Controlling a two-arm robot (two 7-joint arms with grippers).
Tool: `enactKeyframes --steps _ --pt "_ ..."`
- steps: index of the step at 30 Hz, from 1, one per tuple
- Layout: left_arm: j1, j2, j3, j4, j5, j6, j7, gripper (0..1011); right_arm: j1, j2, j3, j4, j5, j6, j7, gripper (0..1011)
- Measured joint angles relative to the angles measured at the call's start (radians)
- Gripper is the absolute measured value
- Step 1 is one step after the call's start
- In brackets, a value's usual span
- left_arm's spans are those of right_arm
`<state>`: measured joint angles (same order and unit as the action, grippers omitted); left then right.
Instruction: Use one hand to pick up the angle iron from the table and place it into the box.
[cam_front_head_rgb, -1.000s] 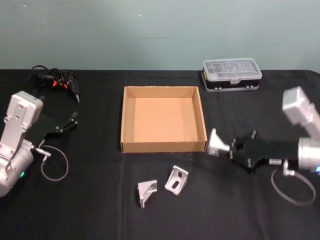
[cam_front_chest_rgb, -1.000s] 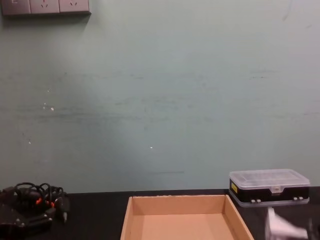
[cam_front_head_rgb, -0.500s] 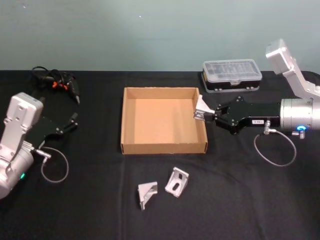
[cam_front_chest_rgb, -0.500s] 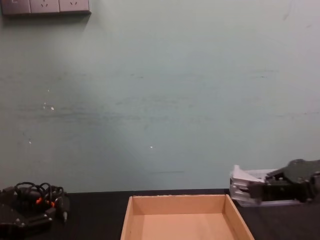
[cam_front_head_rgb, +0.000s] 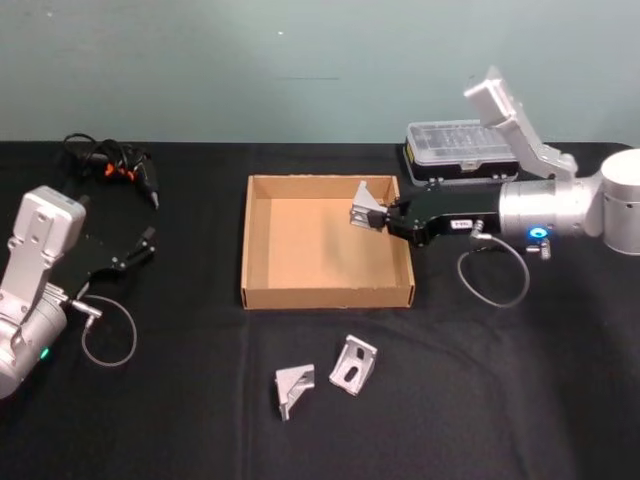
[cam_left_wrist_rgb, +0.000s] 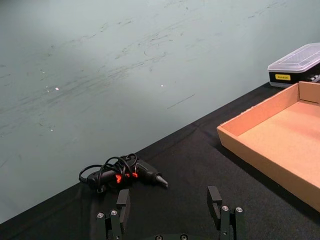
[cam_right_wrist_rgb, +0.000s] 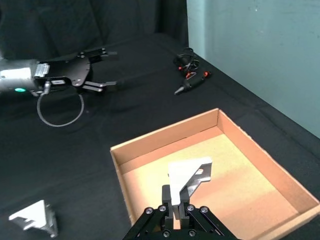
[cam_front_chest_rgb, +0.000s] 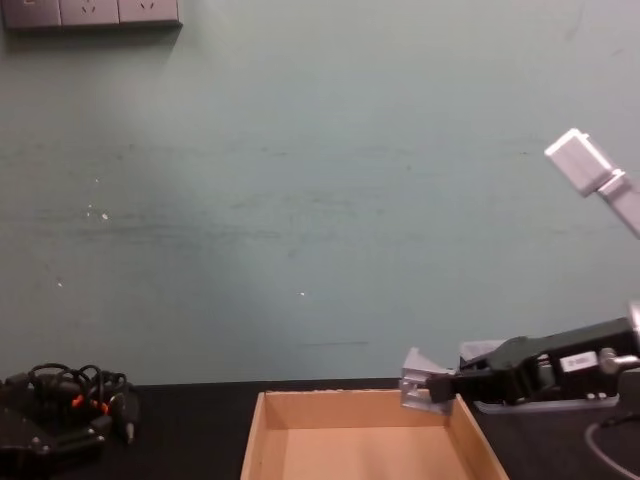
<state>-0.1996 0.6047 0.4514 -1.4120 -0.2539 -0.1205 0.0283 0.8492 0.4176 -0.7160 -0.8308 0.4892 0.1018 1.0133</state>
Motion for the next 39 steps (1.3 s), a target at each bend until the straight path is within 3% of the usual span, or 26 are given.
enactKeyframes --steps 2,3,7,14,39 --pt "0.0 0.0 0.0 0.0 0.0 0.0 0.0 1011 0.033 -0.041 -0.011 0.071 -0.017 -0.013 0.0 64" --pt "0.0 0.0 0.0 0.0 0.0 0.0 0.0 1012 0.033 -0.041 -0.011 0.071 -0.017 -0.013 0.0 64" --pt "0.0 0.0 0.0 0.0 0.0 0.0 0.0 1011 0.077 -0.099 -0.021 0.174 -0.043 -0.031 0.0 64" --pt "0.0 0.0 0.0 0.0 0.0 0.0 0.0 1011 0.11 -0.152 -0.034 0.264 -0.081 -0.038 -0.005 64" --pt "0.0 0.0 0.0 0.0 0.0 0.0 0.0 1011 0.123 -0.193 -0.027 0.334 -0.16 0.006 0.0 64"
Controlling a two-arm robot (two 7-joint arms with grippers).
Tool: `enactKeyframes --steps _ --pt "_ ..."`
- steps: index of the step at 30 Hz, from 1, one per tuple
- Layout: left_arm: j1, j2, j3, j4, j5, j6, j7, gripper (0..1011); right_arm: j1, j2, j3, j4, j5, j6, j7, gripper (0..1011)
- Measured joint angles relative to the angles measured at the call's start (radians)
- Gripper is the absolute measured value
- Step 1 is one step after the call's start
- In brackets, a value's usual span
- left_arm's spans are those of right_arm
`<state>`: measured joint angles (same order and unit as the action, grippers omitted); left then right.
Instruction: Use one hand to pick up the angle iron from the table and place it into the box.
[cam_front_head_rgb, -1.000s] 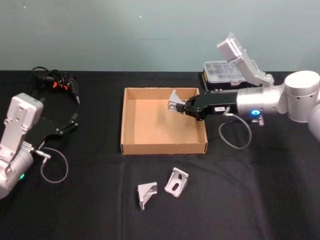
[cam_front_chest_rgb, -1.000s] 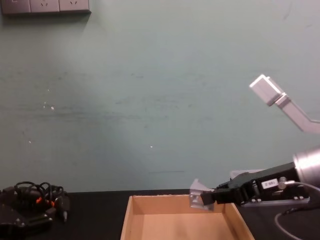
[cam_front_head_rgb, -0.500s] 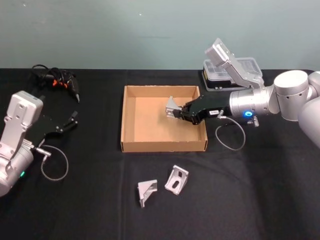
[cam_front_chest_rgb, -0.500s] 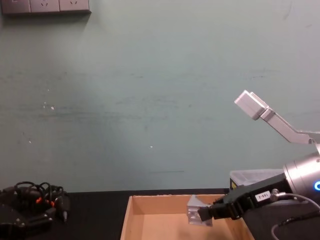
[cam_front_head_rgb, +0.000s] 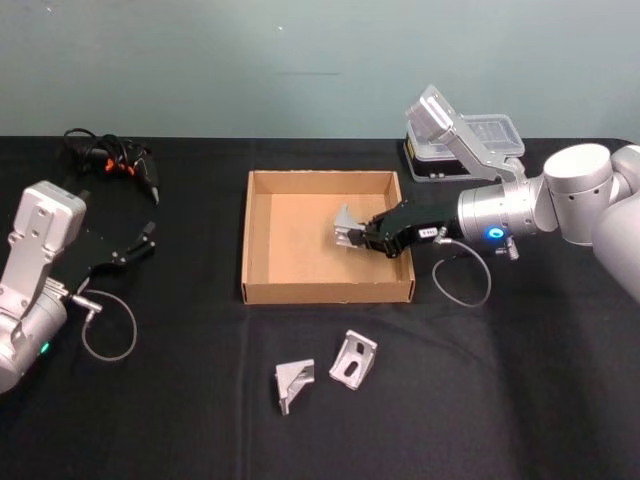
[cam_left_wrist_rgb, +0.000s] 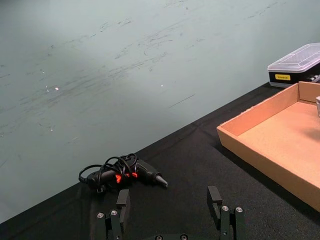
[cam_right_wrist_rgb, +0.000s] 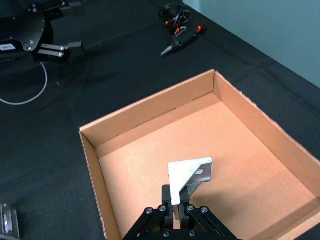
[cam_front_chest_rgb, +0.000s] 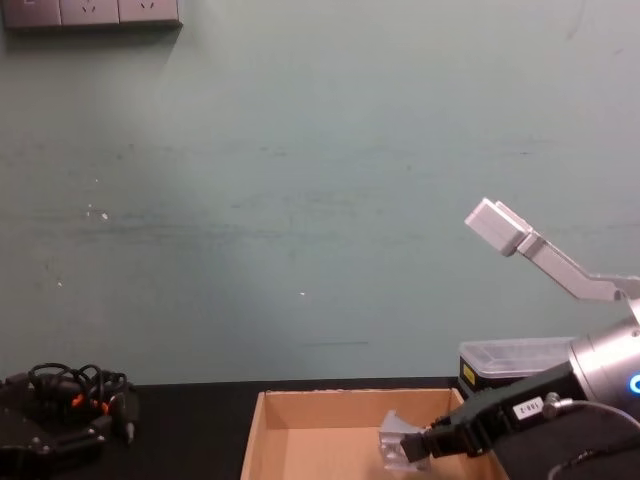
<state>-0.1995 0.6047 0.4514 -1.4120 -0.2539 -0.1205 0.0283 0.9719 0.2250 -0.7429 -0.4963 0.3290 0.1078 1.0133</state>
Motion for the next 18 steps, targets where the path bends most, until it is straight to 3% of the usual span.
enactKeyframes --steps 10,18 --pt "0.0 0.0 0.0 0.0 0.0 0.0 0.0 1011 -0.002 -0.012 0.02 0.036 -0.021 -0.02 0.01 64" --pt "0.0 0.0 0.0 0.0 0.0 0.0 0.0 1011 -0.038 0.013 0.047 -0.025 -0.022 -0.03 0.014 64"
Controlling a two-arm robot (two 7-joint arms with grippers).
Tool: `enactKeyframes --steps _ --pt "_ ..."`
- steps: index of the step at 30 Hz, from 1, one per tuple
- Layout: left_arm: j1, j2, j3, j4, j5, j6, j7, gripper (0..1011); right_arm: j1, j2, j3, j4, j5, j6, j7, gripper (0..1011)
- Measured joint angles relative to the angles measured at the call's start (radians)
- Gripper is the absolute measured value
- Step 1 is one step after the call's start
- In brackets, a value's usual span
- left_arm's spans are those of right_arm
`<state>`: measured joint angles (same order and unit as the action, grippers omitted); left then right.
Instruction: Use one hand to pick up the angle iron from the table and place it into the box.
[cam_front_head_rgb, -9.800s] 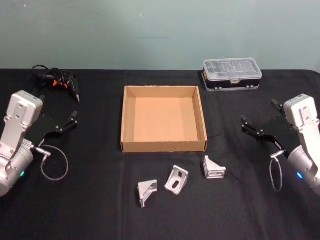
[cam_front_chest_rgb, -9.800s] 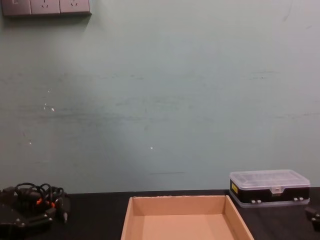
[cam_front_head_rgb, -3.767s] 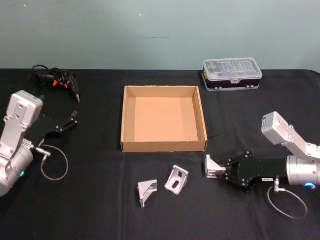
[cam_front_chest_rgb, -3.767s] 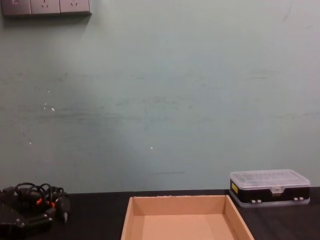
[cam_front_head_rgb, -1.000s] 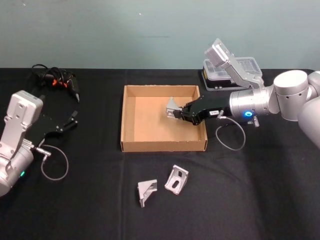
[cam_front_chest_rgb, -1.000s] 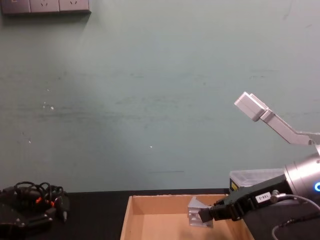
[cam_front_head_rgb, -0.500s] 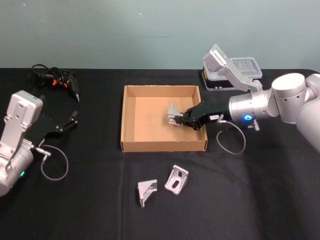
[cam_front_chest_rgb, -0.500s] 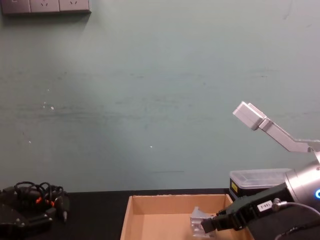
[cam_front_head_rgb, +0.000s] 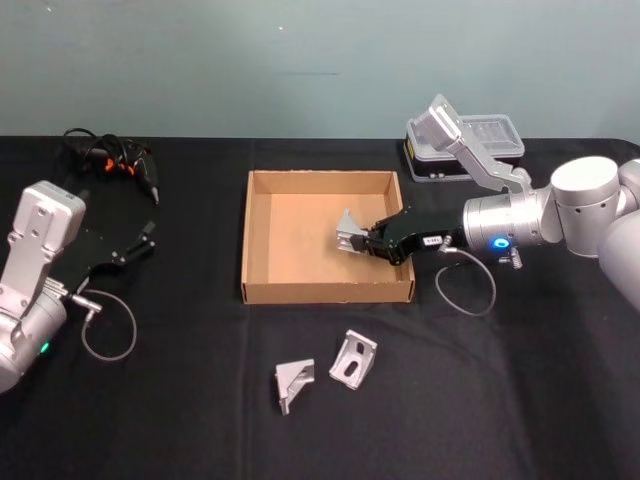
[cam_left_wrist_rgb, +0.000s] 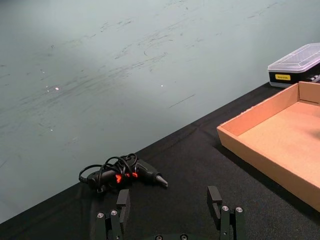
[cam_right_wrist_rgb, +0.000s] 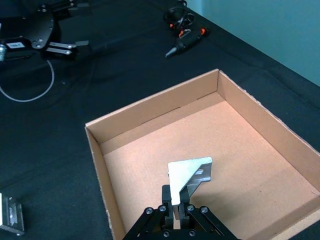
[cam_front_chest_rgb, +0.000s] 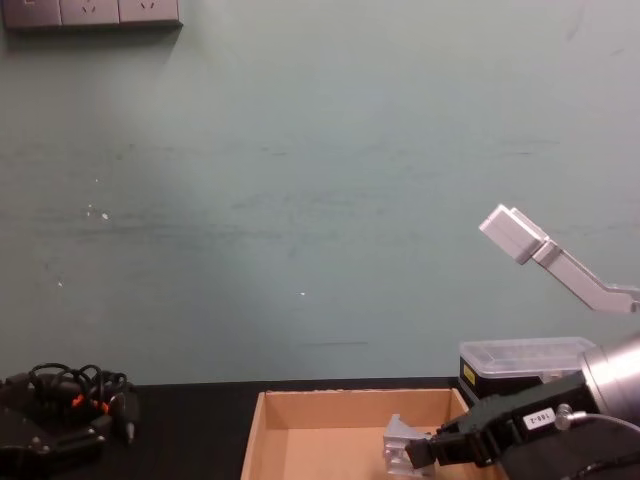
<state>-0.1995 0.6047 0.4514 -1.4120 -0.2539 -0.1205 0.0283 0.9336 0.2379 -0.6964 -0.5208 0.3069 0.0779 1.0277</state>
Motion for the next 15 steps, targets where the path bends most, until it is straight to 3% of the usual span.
enactKeyframes --steps 15 --pt "0.0 0.0 0.0 0.0 0.0 0.0 0.0 1011 -0.086 0.057 0.031 -0.147 0.031 -0.021 -0.005 64"
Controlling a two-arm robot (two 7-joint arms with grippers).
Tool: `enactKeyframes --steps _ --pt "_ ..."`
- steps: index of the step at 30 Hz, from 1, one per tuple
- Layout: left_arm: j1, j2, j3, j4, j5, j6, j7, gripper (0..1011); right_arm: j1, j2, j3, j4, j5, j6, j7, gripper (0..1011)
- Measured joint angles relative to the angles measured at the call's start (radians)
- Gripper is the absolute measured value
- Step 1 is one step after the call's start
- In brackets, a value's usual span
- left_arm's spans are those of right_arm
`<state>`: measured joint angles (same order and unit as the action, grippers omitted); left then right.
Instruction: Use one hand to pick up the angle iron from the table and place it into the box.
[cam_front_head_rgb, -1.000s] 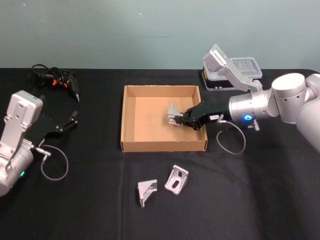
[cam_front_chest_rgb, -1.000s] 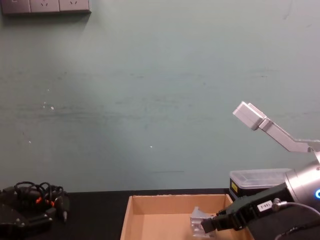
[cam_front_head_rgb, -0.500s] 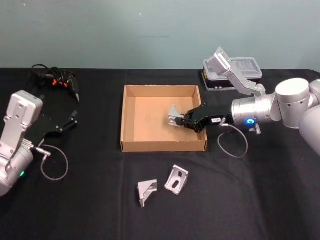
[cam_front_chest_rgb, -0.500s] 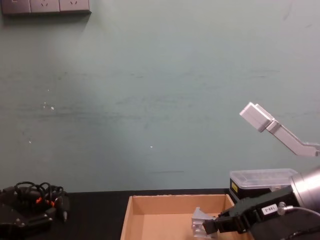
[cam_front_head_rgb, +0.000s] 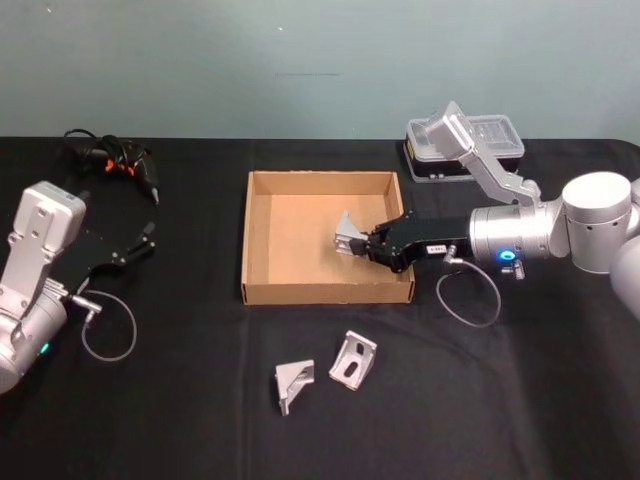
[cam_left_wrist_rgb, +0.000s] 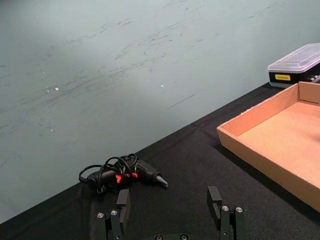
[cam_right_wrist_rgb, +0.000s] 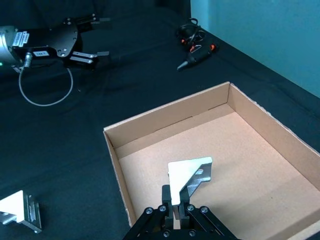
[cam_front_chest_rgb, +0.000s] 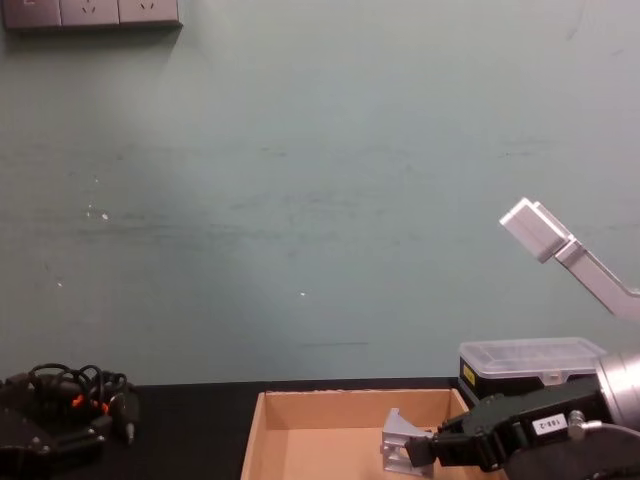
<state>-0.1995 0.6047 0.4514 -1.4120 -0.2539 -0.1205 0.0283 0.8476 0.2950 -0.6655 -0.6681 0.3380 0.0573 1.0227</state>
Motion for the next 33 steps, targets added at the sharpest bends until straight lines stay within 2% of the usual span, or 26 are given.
enactKeyframes --steps 11,14,15,19,21,22,25,33 --pt "0.0 0.0 0.0 0.0 0.0 0.0 0.0 1011 -0.048 0.012 0.019 -0.04 0.033 -0.019 -0.04 64" --pt "0.0 0.0 0.0 0.0 0.0 0.0 0.0 1011 -0.079 0.023 0.037 -0.092 0.046 -0.015 -0.091 64" --pt "0.0 0.0 0.0 0.0 0.0 0.0 0.0 1011 -0.079 0.023 0.037 -0.092 0.046 -0.015 -0.091 64" --pt "0.0 0.0 0.0 0.0 0.0 0.0 0.0 1011 -0.115 0.037 0.053 -0.16 0.051 -0.003 -0.169 64" --pt "0.0 0.0 0.0 0.0 0.0 0.0 0.0 1011 -0.124 0.041 0.056 -0.182 0.049 0.008 -0.196 64" --pt "0.0 0.0 0.0 0.0 0.0 0.0 0.0 1011 -0.132 0.044 0.057 -0.202 0.043 0.028 -0.229 64" --pt "0.0 0.0 0.0 0.0 0.0 0.0 0.0 1011 -0.142 0.046 0.056 -0.233 0.03 0.067 -0.278 64" --pt "0.0 0.0 0.0 0.0 0.0 0.0 0.0 1011 -0.13 0.034 0.04 -0.242 0.004 0.139 -0.315 64"
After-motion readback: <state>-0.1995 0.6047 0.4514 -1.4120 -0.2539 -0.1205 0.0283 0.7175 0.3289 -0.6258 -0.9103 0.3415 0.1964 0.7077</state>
